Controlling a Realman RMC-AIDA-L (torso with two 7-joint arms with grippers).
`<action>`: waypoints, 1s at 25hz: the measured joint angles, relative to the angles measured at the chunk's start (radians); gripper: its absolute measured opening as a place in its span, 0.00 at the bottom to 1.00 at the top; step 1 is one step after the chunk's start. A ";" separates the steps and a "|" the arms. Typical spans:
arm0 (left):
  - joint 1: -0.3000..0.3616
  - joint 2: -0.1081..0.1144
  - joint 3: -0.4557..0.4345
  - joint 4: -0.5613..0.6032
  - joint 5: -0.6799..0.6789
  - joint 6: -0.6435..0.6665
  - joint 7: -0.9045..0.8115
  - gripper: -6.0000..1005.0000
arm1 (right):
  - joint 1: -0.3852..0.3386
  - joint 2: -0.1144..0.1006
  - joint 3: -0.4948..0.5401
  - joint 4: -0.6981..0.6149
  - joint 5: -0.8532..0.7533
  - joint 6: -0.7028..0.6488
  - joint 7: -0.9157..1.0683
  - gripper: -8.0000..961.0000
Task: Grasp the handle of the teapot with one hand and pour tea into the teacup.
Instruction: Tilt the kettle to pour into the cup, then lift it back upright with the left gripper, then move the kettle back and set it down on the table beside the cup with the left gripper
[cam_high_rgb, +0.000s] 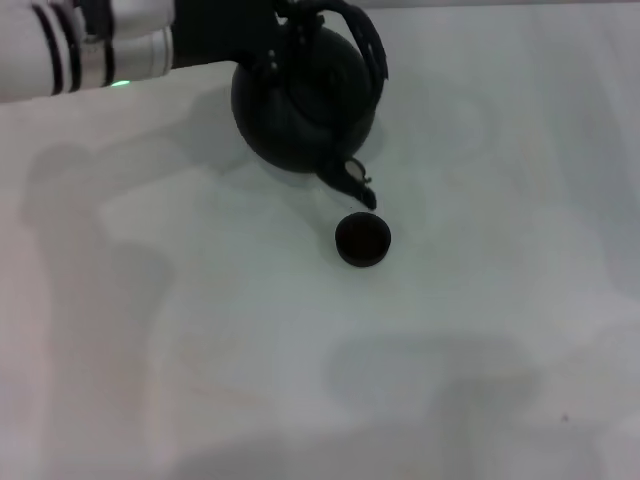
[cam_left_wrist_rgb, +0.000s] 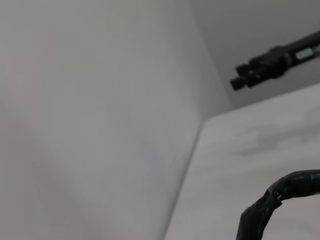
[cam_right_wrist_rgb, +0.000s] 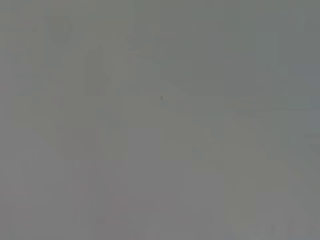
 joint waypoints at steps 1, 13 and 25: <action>0.014 0.000 0.000 0.001 -0.029 0.009 0.010 0.10 | 0.000 0.000 0.000 0.000 0.000 0.000 0.000 0.88; 0.265 -0.003 -0.001 0.157 -0.515 0.101 0.182 0.10 | 0.003 -0.004 0.000 -0.024 0.000 -0.028 -0.003 0.88; 0.494 -0.010 -0.003 0.566 -0.943 0.100 0.506 0.10 | 0.028 -0.009 0.000 -0.063 -0.002 -0.075 -0.004 0.88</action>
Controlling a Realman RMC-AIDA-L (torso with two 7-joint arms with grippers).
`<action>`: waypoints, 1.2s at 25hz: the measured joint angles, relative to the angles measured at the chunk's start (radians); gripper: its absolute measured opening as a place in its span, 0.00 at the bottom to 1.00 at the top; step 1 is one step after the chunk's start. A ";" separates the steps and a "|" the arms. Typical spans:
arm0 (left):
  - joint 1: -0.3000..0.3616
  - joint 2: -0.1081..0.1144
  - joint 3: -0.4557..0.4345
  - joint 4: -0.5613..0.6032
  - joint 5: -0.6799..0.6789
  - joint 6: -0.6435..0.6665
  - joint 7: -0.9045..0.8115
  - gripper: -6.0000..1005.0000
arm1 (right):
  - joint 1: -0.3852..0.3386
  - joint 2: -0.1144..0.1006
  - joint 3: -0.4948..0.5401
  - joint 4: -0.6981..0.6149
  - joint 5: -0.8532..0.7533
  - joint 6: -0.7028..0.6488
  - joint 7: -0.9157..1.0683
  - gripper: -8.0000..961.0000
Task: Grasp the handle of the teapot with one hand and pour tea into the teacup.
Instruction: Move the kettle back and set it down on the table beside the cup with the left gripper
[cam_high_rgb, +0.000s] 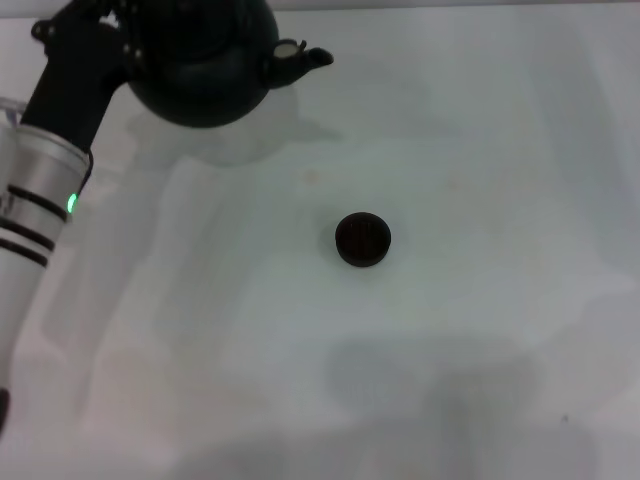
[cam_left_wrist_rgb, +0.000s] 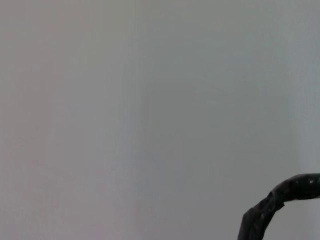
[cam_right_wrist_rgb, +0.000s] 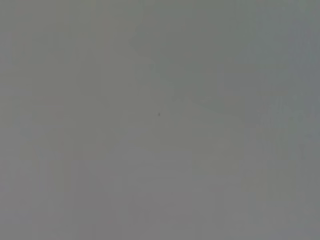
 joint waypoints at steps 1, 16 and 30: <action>0.014 -0.001 -0.001 0.029 -0.018 0.000 0.029 0.10 | 0.002 0.000 0.000 -0.006 0.000 -0.008 0.000 0.88; 0.202 -0.018 0.000 0.345 -0.227 -0.026 0.254 0.10 | 0.053 -0.031 -0.015 0.003 -0.007 -0.030 0.000 0.88; 0.174 -0.020 0.000 0.387 -0.336 -0.175 0.305 0.10 | 0.053 -0.025 -0.017 0.006 -0.007 -0.030 0.000 0.88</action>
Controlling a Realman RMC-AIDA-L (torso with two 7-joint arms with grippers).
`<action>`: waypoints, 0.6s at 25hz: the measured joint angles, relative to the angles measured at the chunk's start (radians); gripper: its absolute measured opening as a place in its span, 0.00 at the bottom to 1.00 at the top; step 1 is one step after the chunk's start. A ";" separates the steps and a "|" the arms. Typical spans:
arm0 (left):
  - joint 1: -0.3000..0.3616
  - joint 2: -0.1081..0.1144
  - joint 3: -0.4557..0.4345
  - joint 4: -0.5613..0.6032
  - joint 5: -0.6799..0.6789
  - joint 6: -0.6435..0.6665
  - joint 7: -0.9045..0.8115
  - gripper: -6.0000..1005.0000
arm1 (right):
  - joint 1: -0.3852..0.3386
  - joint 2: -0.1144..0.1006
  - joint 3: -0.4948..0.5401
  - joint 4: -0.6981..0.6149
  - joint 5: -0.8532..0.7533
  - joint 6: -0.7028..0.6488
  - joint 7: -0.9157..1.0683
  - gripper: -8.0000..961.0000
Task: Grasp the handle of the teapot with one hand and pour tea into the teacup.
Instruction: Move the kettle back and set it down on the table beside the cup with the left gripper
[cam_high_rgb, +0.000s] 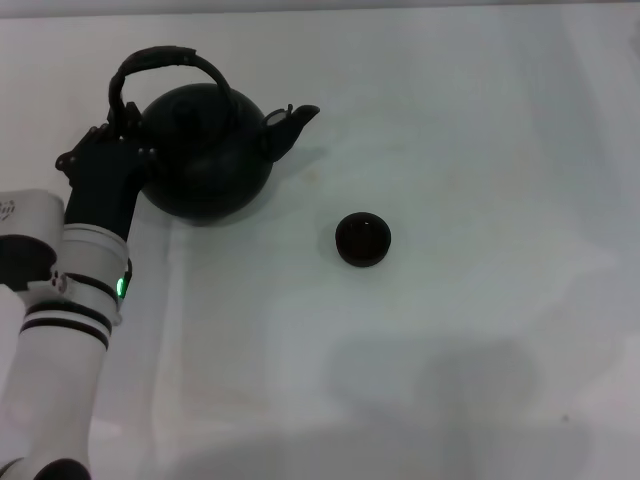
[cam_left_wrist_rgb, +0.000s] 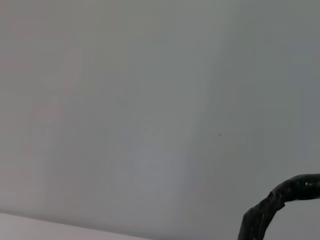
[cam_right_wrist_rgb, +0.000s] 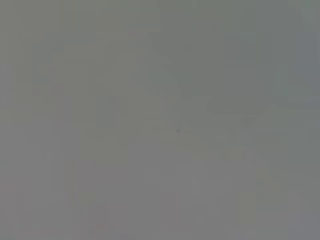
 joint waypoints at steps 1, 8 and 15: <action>-0.001 0.000 0.000 0.000 0.000 -0.001 0.003 0.10 | 0.000 0.001 0.000 0.000 0.000 0.000 0.000 0.88; -0.002 0.003 0.000 0.003 0.006 -0.007 0.007 0.10 | 0.000 0.002 0.005 -0.001 0.000 0.000 0.000 0.88; -0.004 0.006 0.000 0.003 0.009 -0.028 0.002 0.13 | 0.000 0.003 0.009 -0.006 0.000 0.000 0.000 0.88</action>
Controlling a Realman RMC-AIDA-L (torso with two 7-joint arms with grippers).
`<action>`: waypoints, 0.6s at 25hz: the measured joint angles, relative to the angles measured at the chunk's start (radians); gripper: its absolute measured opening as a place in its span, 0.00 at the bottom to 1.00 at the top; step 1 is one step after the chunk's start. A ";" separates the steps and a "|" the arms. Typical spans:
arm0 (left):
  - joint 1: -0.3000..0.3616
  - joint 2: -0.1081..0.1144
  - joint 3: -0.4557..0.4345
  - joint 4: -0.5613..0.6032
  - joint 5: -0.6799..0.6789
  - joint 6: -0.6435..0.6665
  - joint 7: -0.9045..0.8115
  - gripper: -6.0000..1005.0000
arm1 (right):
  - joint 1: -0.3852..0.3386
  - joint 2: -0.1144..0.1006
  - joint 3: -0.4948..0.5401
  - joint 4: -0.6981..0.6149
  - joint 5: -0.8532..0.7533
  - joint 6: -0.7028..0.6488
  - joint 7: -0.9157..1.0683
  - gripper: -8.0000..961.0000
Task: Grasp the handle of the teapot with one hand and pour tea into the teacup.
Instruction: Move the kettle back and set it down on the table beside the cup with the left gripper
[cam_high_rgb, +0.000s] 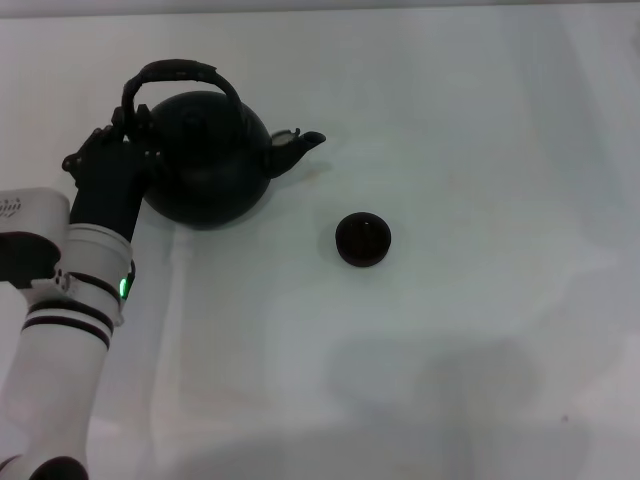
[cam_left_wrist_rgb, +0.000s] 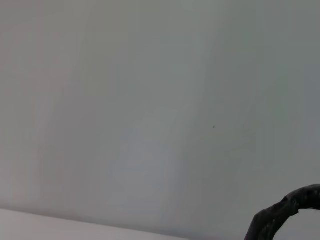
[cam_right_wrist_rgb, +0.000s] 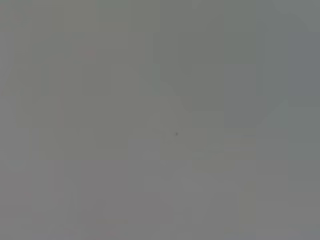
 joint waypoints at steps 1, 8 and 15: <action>0.000 0.000 0.000 -0.001 0.000 -0.001 -0.002 0.14 | -0.001 0.000 0.001 -0.001 0.000 0.000 0.000 0.88; 0.002 0.002 0.000 -0.004 0.014 0.005 -0.005 0.21 | -0.007 0.000 0.003 -0.003 0.000 0.000 0.000 0.88; 0.012 0.005 0.000 -0.033 0.115 0.020 -0.056 0.42 | -0.011 0.000 0.003 -0.004 0.000 0.003 0.000 0.88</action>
